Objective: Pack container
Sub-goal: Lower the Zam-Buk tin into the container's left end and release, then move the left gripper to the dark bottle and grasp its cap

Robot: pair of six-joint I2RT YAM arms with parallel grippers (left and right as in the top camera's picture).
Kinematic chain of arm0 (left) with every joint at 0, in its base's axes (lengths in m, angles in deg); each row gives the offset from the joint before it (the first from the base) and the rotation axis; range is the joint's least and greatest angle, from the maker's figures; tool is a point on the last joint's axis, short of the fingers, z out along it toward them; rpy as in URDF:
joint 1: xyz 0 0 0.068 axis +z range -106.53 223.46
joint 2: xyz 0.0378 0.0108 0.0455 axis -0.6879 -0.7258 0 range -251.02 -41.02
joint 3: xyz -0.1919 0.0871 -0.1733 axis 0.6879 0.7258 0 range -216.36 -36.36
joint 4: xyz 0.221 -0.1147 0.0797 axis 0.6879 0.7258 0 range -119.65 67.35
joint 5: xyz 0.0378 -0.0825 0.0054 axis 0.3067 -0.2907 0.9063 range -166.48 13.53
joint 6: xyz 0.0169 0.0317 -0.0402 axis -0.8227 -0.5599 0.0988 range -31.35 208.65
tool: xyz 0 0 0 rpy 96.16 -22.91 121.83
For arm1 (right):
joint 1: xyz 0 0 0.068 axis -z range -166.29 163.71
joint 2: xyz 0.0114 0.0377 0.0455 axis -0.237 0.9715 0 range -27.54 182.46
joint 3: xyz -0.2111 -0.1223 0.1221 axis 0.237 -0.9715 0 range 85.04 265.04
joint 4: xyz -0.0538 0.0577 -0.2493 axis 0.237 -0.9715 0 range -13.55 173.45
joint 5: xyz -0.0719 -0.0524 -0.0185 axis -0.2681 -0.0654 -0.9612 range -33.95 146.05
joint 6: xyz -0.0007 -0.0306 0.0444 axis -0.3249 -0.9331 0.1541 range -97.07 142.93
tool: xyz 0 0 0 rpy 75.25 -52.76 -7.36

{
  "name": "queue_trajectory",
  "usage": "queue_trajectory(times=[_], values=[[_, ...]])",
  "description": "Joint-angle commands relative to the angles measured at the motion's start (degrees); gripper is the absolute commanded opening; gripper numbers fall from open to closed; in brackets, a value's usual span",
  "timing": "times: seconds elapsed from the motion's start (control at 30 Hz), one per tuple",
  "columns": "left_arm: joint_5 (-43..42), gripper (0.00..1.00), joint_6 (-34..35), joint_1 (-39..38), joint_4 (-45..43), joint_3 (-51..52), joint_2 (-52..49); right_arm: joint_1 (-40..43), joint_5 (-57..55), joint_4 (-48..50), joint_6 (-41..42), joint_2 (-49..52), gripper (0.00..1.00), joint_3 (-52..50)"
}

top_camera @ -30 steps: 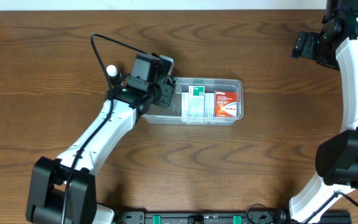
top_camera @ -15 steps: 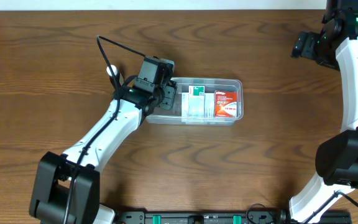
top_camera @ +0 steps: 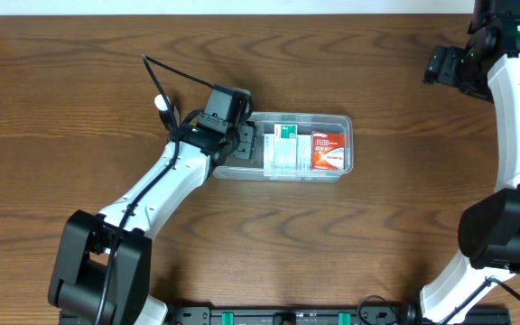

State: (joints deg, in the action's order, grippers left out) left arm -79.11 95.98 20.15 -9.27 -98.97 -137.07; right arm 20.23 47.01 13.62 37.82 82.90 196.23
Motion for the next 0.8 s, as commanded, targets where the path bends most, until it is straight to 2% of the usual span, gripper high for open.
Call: queue_trajectory(times=[0.0, 0.2, 0.33, 0.47, 0.63, 0.77], values=[[0.74, 0.76, 0.48, -0.15, 0.0, -1.05, -0.2, 0.17, -0.79, -0.07, 0.28, -0.61, 0.99, -0.15], [0.68, 0.84, 0.48, -0.2, -1.11, -1.05, -0.17, 0.17, -0.79, -0.07, 0.28, -0.61, 0.99, -0.15], [0.09, 0.95, 0.5, -0.2, -4.33, -1.07, -0.17, 0.17, -0.79, -0.07, 0.28, -0.61, 0.99, -0.15], [0.04, 0.96, 0.5, -0.2, -8.5, -1.07, 1.07, 0.17, -0.81, -0.07, 0.28, -0.61, 0.99, -0.15], [-0.74, 0.98, 0.5, 0.2, -14.4, -1.09, 7.48, 0.17, -0.79, -0.07, 0.28, -0.61, 0.99, -0.15], [-0.79, 0.98, 2.43, 4.5, -14.8, -1.14, 12.11, 0.17, -0.79, -0.07, 0.28, -0.61, 0.99, -0.15]])
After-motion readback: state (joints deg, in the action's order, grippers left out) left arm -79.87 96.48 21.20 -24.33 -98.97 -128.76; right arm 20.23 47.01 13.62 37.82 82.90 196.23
